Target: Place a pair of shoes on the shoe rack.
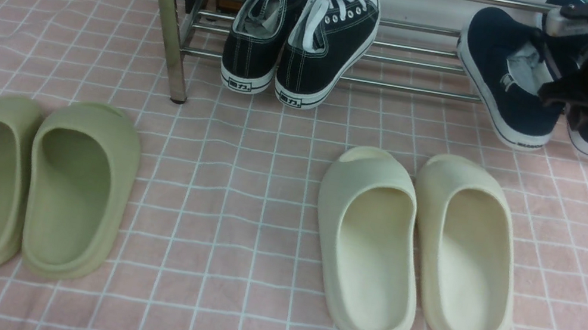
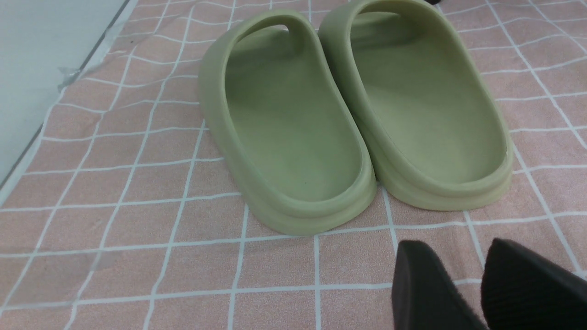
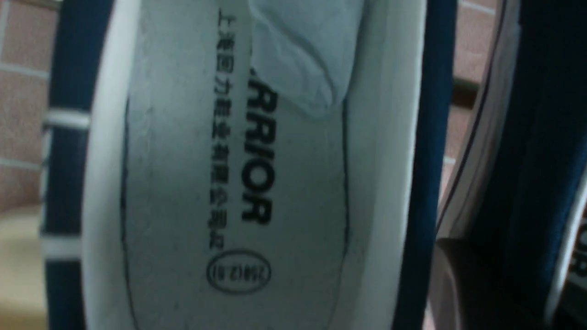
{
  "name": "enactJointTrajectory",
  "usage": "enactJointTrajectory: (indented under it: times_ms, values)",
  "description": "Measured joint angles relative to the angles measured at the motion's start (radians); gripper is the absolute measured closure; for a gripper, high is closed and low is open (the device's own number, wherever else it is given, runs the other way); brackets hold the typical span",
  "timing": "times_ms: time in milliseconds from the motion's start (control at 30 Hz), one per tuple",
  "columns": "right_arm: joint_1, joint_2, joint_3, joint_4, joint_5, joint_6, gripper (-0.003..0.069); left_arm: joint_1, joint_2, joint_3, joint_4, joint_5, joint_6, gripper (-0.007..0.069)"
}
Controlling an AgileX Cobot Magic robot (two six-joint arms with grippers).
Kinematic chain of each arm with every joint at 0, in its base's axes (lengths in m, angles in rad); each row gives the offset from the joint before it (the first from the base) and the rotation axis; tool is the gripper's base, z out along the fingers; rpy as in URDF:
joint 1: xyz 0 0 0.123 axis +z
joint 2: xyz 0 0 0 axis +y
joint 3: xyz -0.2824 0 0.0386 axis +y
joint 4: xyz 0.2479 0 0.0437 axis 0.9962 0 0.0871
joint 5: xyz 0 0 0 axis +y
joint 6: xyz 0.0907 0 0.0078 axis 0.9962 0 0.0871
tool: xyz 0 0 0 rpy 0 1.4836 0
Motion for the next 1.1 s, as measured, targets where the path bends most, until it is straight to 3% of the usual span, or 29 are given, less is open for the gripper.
enactJointTrajectory:
  times_ms: [300,400,567,733,800,933,1100]
  values:
    - [0.000,0.025,-0.057,0.027,0.011,-0.036,0.0622,0.000,0.000,0.000,0.000,0.000,0.000,0.0388]
    - [0.000,0.027,-0.063,0.030,0.018,-0.045,0.0545,0.000,0.000,0.000,0.000,0.000,0.000,0.0388]
    - [0.001,-0.003,-0.064,0.027,0.079,-0.046,0.0340,0.000,0.000,0.000,0.000,0.000,0.000,0.0388]
    - [0.001,-0.096,-0.037,0.038,0.083,-0.036,0.0267,0.000,0.000,0.000,0.000,0.000,0.000,0.0388]
    - [0.001,-0.165,0.019,0.054,0.084,-0.033,0.0289,0.000,0.000,0.000,0.000,0.000,0.000,0.0388]
    - [0.001,-0.328,0.204,0.061,0.084,-0.029,0.0403,0.000,0.000,0.000,0.000,0.000,0.000,0.0388]
    - [0.001,-0.585,0.514,0.070,0.085,-0.027,0.0620,0.000,0.000,0.000,0.000,0.000,0.000,0.0388]
